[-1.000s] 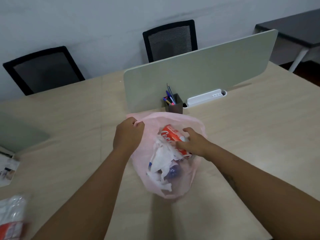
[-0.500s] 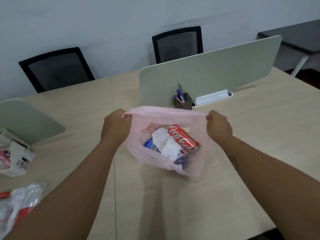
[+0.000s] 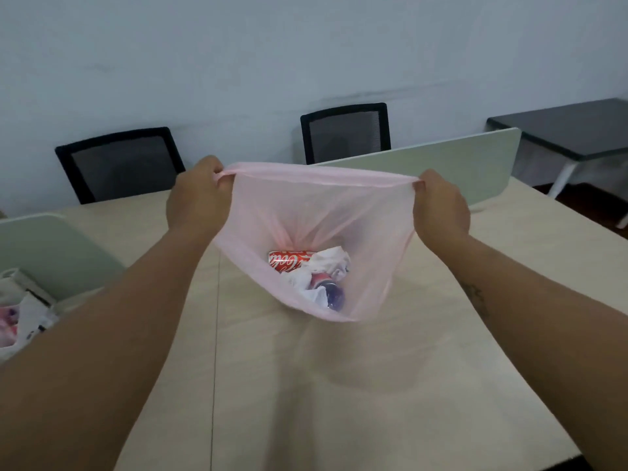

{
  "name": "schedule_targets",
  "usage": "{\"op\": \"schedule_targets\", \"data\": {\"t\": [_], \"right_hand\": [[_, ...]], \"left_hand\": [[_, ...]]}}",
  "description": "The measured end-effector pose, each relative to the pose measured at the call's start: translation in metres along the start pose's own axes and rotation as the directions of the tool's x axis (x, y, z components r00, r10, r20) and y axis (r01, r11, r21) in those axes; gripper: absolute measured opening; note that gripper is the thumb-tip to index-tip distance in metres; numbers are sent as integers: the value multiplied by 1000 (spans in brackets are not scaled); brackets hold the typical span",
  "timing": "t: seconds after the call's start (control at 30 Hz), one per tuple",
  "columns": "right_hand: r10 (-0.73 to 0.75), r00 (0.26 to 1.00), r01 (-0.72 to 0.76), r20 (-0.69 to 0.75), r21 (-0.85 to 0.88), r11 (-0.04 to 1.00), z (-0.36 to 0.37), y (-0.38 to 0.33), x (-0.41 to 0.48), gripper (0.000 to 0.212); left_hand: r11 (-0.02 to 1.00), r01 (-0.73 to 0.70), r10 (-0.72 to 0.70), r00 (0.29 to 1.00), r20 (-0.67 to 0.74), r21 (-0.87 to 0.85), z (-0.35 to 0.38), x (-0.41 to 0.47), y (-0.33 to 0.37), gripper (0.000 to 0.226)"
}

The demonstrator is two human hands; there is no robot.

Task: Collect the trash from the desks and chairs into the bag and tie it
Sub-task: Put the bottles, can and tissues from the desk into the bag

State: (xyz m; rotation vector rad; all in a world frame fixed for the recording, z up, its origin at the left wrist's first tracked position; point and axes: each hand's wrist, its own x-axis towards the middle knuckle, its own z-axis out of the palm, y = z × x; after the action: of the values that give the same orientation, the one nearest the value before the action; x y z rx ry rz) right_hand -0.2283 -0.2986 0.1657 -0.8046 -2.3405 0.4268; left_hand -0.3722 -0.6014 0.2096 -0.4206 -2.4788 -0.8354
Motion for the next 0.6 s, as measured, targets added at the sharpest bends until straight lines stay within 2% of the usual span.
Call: {"op": "schedule_targets", "data": {"t": [0.07, 0.13, 0.23, 0.37, 0.47, 0.6], "right_hand": [[-40, 999, 40, 16, 2, 999, -10, 3, 3, 19], [-52, 995, 54, 85, -20, 998, -18, 9, 5, 18], [-46, 998, 44, 35, 32, 998, -30, 27, 6, 17], [-86, 969, 60, 230, 120, 991, -37, 67, -3, 22], [-37, 953, -40, 300, 247, 968, -43, 102, -19, 24], [47, 916, -227, 399, 418, 880, -50, 143, -50, 31]], "left_hand": [[1000, -11, 12, 999, -41, 13, -7, -6, 11, 19], [997, -41, 41, 999, -3, 65, -10, -14, 25, 23], [998, -30, 30, 999, -9, 57, -12, -31, 44, 24], [998, -4, 3, 1000, 21, 60, -2, -66, 69, 22], [999, 40, -41, 998, 50, 16, 10, -95, 93, 19], [997, 67, -61, 992, 112, -46, 32, -142, 123, 17]]}}
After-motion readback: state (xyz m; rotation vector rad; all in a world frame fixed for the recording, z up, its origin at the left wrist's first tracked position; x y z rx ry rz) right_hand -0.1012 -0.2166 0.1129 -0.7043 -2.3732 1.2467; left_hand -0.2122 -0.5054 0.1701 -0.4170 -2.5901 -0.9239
